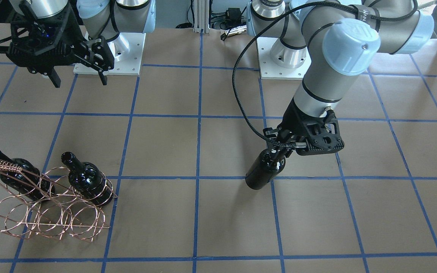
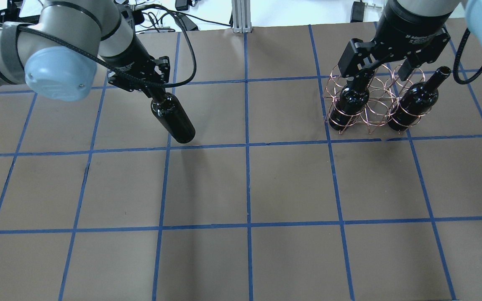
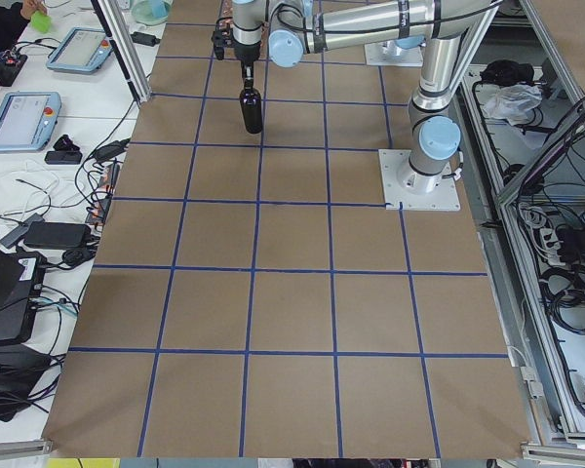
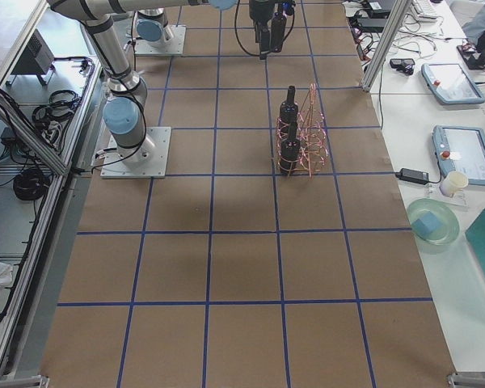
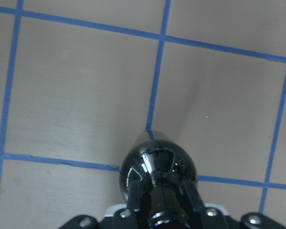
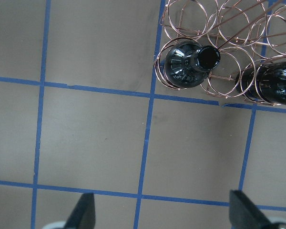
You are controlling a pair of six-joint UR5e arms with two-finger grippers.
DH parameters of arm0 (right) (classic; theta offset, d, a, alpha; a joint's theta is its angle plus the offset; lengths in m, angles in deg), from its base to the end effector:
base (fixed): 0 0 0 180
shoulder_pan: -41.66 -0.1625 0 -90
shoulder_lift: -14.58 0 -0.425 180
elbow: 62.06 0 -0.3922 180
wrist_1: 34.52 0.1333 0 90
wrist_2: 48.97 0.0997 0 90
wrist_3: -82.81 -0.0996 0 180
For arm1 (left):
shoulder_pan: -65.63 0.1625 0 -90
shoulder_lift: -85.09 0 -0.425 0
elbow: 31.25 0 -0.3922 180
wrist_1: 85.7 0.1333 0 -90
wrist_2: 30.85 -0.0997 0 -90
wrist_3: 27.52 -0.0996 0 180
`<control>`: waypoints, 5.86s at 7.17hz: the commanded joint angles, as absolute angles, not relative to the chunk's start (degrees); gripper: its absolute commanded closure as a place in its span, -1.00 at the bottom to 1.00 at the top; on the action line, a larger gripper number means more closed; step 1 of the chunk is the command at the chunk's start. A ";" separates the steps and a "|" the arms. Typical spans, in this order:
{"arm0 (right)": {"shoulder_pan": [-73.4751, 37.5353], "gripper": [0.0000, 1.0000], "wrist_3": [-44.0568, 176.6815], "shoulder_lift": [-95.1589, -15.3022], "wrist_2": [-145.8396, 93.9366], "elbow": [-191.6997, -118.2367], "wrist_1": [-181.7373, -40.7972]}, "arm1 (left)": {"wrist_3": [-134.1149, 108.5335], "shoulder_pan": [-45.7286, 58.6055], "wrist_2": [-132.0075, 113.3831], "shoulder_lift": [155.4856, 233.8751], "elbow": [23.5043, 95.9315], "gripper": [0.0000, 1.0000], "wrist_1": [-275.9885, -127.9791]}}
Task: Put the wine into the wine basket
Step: 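Carry the bottle toward the table center and set it upright, then open the left gripper and withdraw it while the right arm reaches toward the bottle, then grasp the upright bottle neck with the right gripper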
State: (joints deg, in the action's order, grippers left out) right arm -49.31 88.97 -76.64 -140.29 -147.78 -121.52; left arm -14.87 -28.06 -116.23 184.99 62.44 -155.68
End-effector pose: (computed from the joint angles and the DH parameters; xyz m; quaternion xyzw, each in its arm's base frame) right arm 0.1392 -0.4830 0.5299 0.0619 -0.9978 0.0213 0.0125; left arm -0.1774 -0.5542 0.4015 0.0757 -0.9947 0.0497 0.0478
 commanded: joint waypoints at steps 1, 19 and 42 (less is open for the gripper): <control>-49.31 -0.98 89.05 -76.65 -140.29 -147.75 -121.53 | -10.05 -33.40 -116.45 184.05 64.81 1.00 -154.61; -65.87 -0.99 62.30 -71.32 -140.12 -146.27 -128.54 | -35.01 -9.73 -120.32 182.56 51.54 -1.00 -166.12; -82.00 -0.43 44.23 -50.90 -141.00 -141.42 -144.91 | -41.85 -4.24 -122.95 180.81 52.24 -1.00 -168.85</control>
